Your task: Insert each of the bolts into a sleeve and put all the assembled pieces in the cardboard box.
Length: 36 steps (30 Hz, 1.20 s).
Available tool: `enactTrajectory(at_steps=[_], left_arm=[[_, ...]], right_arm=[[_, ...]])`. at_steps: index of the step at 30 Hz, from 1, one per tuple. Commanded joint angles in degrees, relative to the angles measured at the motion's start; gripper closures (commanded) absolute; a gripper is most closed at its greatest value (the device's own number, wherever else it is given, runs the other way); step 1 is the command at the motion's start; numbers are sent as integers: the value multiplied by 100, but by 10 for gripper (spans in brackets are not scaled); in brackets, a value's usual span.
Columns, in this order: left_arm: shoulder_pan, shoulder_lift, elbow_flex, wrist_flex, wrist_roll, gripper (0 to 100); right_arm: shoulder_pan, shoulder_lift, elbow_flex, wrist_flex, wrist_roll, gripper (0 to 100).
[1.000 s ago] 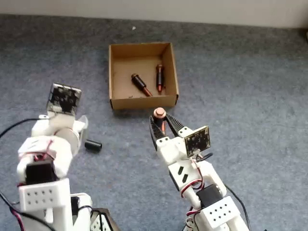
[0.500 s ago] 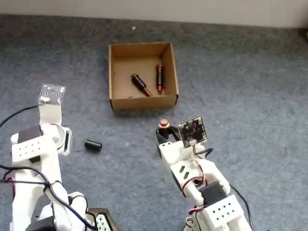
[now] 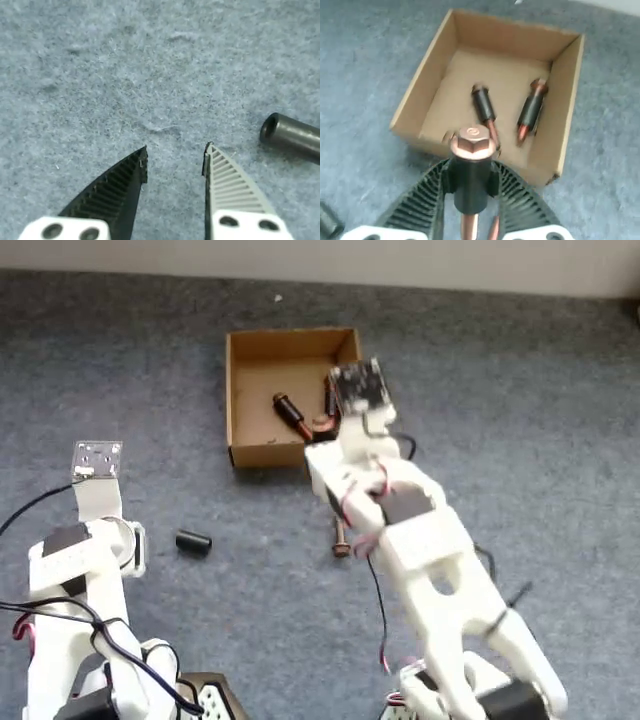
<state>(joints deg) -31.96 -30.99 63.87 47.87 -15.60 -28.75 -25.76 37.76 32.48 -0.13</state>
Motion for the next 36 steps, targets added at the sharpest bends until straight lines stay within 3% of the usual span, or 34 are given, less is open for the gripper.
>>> enactTrajectory(at_steps=[1, 11, 16, 18, 23, 32, 36], left_arm=[[-13, -136, -13, -88, 79, 801], [-22, -127, -13, -88, 79, 801], [-22, -127, -13, -88, 79, 801], [-22, -127, -13, -97, 79, 801], [-22, -127, -13, -167, 79, 801], [-541, -127, -13, -378, 149, 801], [-1095, -154, -66, -431, 809, 801]], right_arm=[[409, 1648, -2097, -426, -18, 994], [549, 3538, -4215, -514, -18, 987], [576, 3864, -4286, -488, -18, 839], [558, 3855, -4286, -400, 273, 795], [497, 3741, -4312, 268, 1125, 802], [-857, 3090, -4259, 1895, 1152, 808], [-1516, 3108, -4242, 2598, 1459, 808]])
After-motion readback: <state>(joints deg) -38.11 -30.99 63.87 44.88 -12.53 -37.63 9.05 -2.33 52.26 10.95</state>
